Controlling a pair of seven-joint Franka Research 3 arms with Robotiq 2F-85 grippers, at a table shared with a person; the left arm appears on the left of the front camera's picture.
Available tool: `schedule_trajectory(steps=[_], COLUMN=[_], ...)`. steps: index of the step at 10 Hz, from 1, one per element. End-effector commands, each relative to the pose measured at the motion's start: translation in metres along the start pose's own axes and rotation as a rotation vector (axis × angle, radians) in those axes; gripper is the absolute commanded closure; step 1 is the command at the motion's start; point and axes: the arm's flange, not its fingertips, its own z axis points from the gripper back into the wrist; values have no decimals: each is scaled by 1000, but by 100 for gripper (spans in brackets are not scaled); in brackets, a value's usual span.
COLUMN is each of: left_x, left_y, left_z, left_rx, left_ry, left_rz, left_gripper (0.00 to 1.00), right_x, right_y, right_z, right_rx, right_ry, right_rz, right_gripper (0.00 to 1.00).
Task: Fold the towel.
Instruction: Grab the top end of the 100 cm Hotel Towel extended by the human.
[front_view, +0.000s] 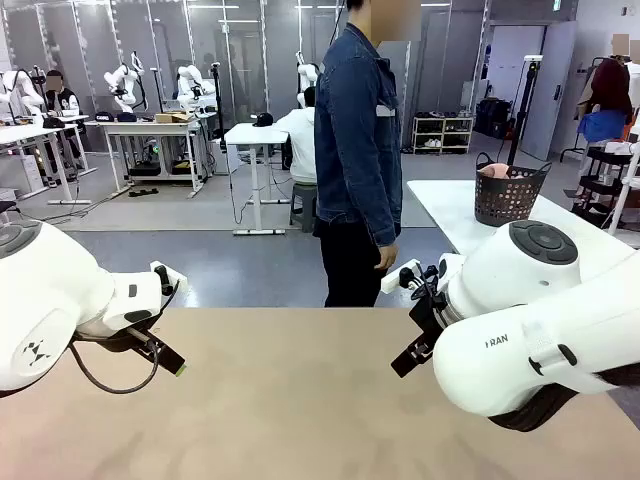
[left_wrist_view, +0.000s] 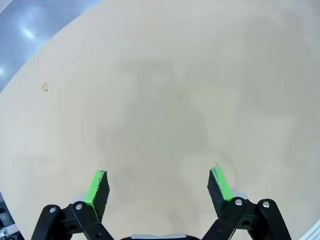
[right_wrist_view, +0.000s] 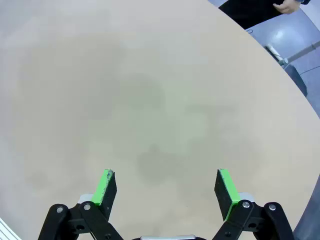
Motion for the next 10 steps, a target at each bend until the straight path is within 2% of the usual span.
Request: schedule_trajectory(steps=[1,8,9,10], left_x=[0,0,23,41], left_y=[0,-1,7,21], left_z=[0,0,25,57], left_rx=[0,0,-51,-166], left_ry=[0,0,-6,-20], left_rz=[0,-2,-55,-21], left_gripper=[0,0,0,0], right_x=[0,0,17,34], right_y=[0,0,-6,-21], right_z=[0,0,26,59], right_rx=[0,0,25,100], right_ry=[0,0,-13,-28], right_rz=[0,2,25,-9], right_gripper=[0,0,0,0])
